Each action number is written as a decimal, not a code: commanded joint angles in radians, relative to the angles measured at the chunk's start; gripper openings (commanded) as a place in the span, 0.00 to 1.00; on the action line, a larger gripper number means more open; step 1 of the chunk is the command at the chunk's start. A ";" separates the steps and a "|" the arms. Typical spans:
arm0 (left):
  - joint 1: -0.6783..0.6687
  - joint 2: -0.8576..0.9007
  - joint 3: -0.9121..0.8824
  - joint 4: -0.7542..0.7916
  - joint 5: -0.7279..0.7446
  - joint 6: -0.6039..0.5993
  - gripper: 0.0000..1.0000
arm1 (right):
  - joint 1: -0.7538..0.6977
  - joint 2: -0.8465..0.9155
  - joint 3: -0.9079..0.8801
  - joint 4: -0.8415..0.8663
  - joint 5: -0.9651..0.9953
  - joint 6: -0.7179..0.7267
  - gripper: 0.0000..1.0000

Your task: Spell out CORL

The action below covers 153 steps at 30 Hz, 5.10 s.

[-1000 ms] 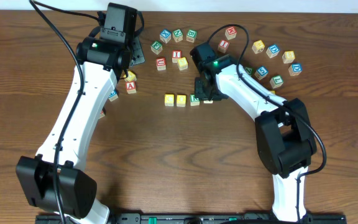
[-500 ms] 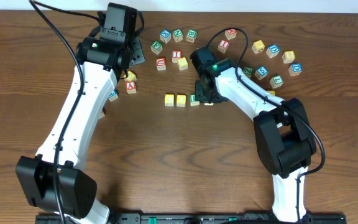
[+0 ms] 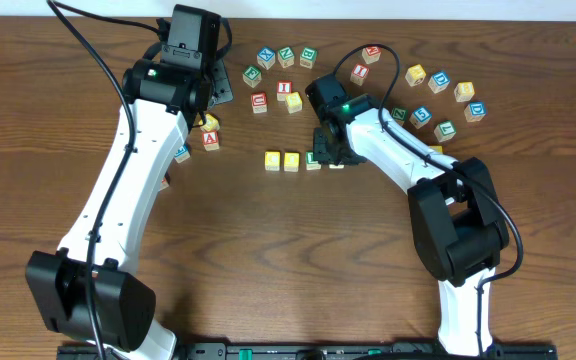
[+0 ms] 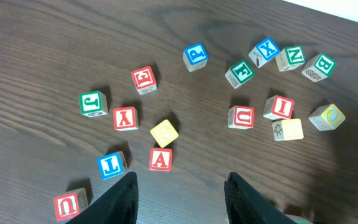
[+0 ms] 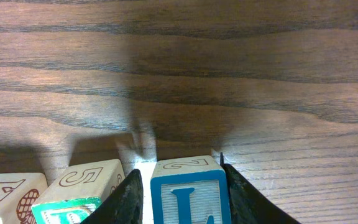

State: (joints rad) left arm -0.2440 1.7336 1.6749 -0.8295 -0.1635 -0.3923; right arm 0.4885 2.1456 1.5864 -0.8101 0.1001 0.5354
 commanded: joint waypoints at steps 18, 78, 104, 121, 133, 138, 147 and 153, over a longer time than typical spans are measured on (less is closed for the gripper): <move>0.002 -0.002 -0.003 -0.003 -0.005 -0.005 0.45 | 0.003 -0.001 0.002 -0.013 -0.005 0.006 0.31; 0.002 -0.002 -0.003 -0.003 -0.005 -0.005 0.45 | 0.002 -0.001 0.001 -0.009 -0.005 0.186 0.33; 0.002 -0.002 -0.003 0.008 -0.006 -0.004 0.45 | -0.061 -0.117 0.102 -0.236 -0.069 0.004 0.02; 0.002 -0.002 -0.003 0.008 -0.006 -0.004 0.45 | -0.030 -0.084 -0.047 -0.211 -0.130 -0.029 0.01; 0.002 -0.002 -0.003 0.008 -0.006 -0.005 0.45 | 0.019 -0.084 -0.127 -0.039 -0.132 -0.047 0.01; 0.002 -0.002 -0.003 0.008 -0.006 -0.005 0.45 | 0.018 -0.084 -0.127 -0.013 -0.129 -0.062 0.02; 0.002 -0.002 -0.003 0.008 -0.006 -0.005 0.45 | 0.018 -0.084 -0.127 0.022 -0.129 -0.089 0.02; 0.002 -0.002 -0.003 0.008 -0.006 -0.004 0.45 | 0.018 -0.088 -0.126 0.021 -0.138 -0.100 0.01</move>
State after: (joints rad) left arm -0.2440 1.7336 1.6749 -0.8204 -0.1635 -0.3923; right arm 0.5007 2.0563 1.4662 -0.7902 -0.0307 0.4576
